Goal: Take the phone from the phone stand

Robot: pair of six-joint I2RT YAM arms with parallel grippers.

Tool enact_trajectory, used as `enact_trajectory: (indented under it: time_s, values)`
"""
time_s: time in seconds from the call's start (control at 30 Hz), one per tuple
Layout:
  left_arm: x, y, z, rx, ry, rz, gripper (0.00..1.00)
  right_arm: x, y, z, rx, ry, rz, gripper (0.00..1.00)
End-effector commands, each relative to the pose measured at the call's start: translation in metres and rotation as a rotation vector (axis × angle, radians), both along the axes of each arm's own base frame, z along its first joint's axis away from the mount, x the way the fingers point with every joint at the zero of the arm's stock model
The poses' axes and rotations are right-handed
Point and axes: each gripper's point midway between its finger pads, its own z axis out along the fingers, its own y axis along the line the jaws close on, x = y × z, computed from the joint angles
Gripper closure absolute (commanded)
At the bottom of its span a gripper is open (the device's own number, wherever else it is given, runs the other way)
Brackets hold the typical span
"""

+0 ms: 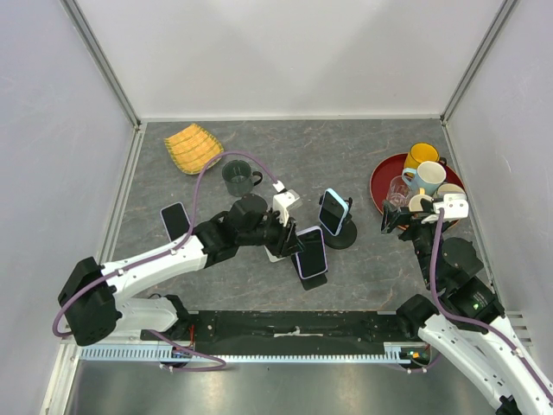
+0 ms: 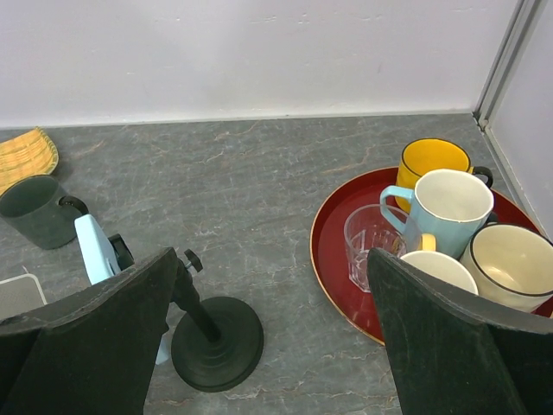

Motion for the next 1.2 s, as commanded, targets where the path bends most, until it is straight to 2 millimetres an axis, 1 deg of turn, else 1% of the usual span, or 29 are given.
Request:
enact_trajectory:
  time_s: [0.0,0.13,0.17,0.23,0.27,0.4,0.53,0.7,0.73,0.77,0.83,0.87,0.9,0.93,1.0,1.03,1.1,1.13,1.17]
  values:
    - [-0.004,-0.014,0.020,-0.088,0.003,-0.032,0.69,0.001,0.005,0.006,0.016,-0.015,0.017,0.02]
    - [-0.006,-0.016,0.032,-0.123,0.001,-0.038,0.82,0.002,0.005,0.006,0.016,-0.015,0.017,0.02]
    - [-0.006,-0.017,0.036,-0.135,0.003,-0.038,0.87,0.001,0.005,0.006,0.017,-0.016,0.017,0.02]
    - [-0.006,-0.017,0.043,-0.152,-0.003,-0.031,0.93,0.001,0.005,0.005,0.015,-0.013,0.018,0.02]
    - [-0.006,-0.017,0.048,-0.163,-0.001,-0.026,0.98,0.001,0.005,0.006,0.016,-0.015,0.017,0.02]
    - [-0.003,-0.014,0.063,-0.196,-0.019,0.007,0.98,0.002,0.005,0.006,0.015,-0.013,0.020,0.02]
    - [-0.002,-0.010,0.088,-0.244,-0.049,0.032,0.98,0.001,0.005,0.006,0.015,-0.013,0.021,0.02]
    - [0.003,-0.002,0.119,-0.242,-0.086,0.069,0.98,0.001,0.006,0.006,0.015,-0.013,0.023,0.02]
    - [0.008,0.001,0.123,-0.237,-0.095,0.099,0.98,0.001,0.006,0.006,0.015,-0.013,0.023,0.02]
    - [0.011,0.005,0.134,-0.245,-0.113,0.121,0.98,0.001,0.006,0.005,0.013,-0.012,0.023,0.02]
    - [0.025,0.021,0.133,-0.198,-0.115,0.202,0.98,0.001,0.005,0.006,0.016,-0.015,0.021,0.02]
    - [0.029,0.029,0.144,-0.205,-0.128,0.226,0.98,0.001,0.005,0.006,0.016,-0.015,0.020,0.02]
    - [0.032,0.038,0.138,-0.171,-0.111,0.251,0.98,0.001,0.005,0.006,0.016,-0.015,0.021,0.02]
    - [0.046,0.053,0.139,-0.160,-0.109,0.304,0.98,0.001,0.005,0.006,0.016,-0.015,0.021,0.02]
    - [0.056,0.074,0.146,-0.162,-0.095,0.362,0.98,0.001,0.006,0.006,0.016,-0.013,0.023,0.02]
    - [0.067,0.095,0.142,-0.147,-0.064,0.414,0.98,0.001,0.006,0.006,0.015,-0.013,0.023,0.02]
    - [0.076,0.117,0.145,-0.145,-0.037,0.469,0.98,0.001,0.006,0.006,0.013,-0.014,0.026,0.02]
    - [0.084,0.137,0.144,-0.136,-0.009,0.515,0.98,0.001,0.006,0.006,0.015,-0.014,0.024,0.02]
    - [0.087,0.146,0.142,-0.125,-0.001,0.537,0.98,0.001,0.007,0.005,0.014,-0.012,0.027,0.02]
